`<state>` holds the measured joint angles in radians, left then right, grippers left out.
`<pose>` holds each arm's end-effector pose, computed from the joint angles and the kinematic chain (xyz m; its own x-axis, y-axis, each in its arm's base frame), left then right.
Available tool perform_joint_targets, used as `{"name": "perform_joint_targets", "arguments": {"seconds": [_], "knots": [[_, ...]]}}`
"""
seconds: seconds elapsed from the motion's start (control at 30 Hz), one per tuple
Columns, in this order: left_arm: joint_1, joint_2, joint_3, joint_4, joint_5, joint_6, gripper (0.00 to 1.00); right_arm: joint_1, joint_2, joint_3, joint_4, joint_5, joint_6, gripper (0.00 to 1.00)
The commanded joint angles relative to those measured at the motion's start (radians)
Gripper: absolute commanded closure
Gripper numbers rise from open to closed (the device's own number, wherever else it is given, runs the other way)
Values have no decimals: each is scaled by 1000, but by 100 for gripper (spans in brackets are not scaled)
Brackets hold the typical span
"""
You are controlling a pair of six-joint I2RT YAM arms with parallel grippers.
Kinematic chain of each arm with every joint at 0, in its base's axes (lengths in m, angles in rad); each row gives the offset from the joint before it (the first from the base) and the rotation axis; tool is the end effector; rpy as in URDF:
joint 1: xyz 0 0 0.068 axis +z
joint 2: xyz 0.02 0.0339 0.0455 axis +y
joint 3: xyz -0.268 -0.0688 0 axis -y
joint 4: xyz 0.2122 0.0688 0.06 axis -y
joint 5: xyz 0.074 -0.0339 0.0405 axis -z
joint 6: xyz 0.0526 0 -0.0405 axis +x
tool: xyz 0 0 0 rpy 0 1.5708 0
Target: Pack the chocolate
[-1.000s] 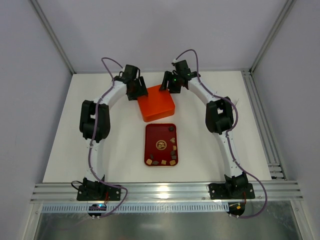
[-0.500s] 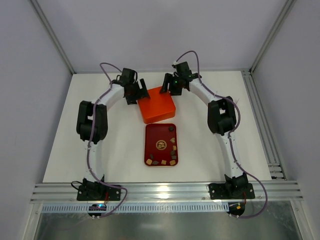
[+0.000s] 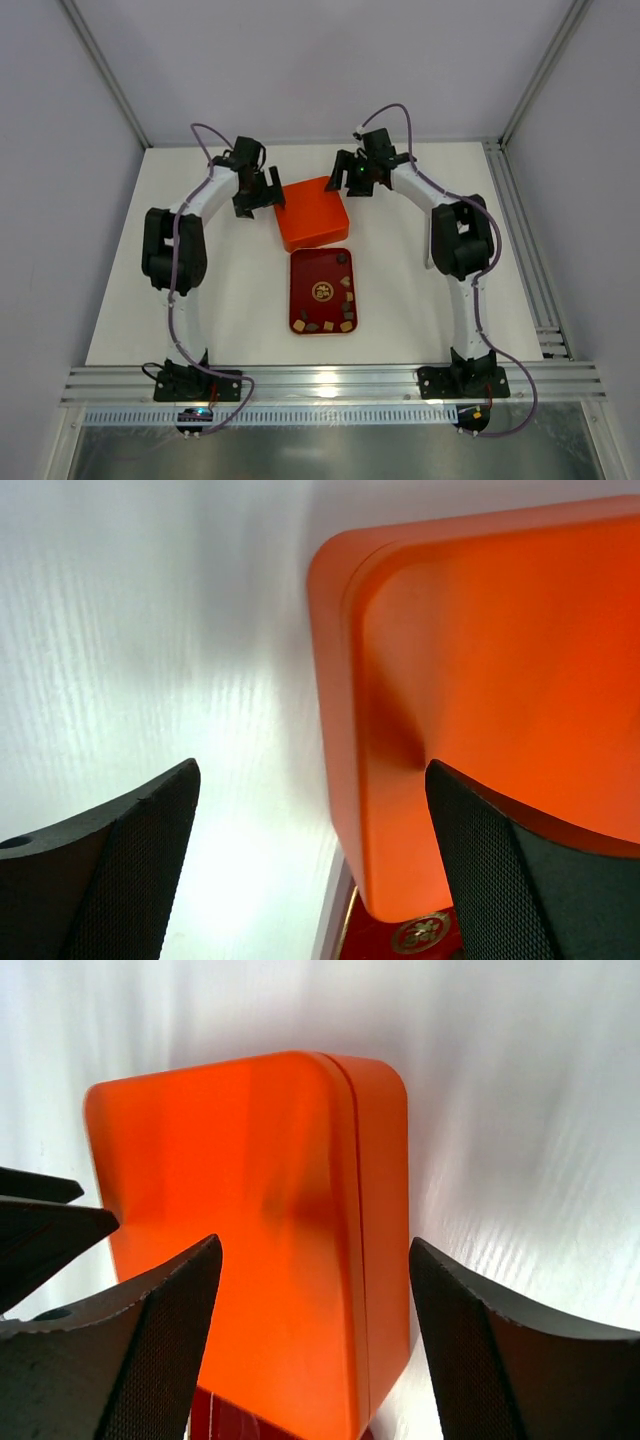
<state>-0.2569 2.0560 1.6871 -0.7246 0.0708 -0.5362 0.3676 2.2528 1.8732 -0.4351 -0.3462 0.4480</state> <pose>0.4078 -0.1110 0.2177 -0.8841 -0.2946 -0.3628 -0.1940 0.9376 -0.2887 0.4536 0.1938 0.2088 -0.8525 0.1083 -0.5114 -0.2064 0.8290 0.5197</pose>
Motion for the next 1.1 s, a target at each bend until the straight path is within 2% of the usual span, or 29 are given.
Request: {"name": "perform_joint_targets", "arguments": {"seconds": [0.0, 0.23, 0.27, 0.43, 0.63, 0.8, 0.9, 1.07], "knots": [[7, -111, -7, -45, -36, 58, 9, -16, -205, -86, 156, 41, 17, 23], [5, -333, -101, 2, -3, 51, 9, -30, -527, -417, 324, 108, 37, 13], [4, -365, -128, 8, 6, 50, 9, -33, -608, -499, 355, 118, 40, 5], [-16, -577, -225, 34, 4, 58, 9, -41, -838, -745, 398, 194, 40, 3], [-35, -812, -418, 85, -14, 84, 9, -41, -1126, -952, 369, 245, 31, 2], [-39, -1008, -546, 134, -52, 111, 8, -39, -1314, -1056, 329, 341, 29, 0], [-38, -1045, -593, 160, -43, 110, 7, -39, -1372, -1089, 311, 373, 15, 0], [-38, -1040, -619, 177, -32, 108, 8, -41, -1371, -1085, 288, 404, 14, 0]]}}
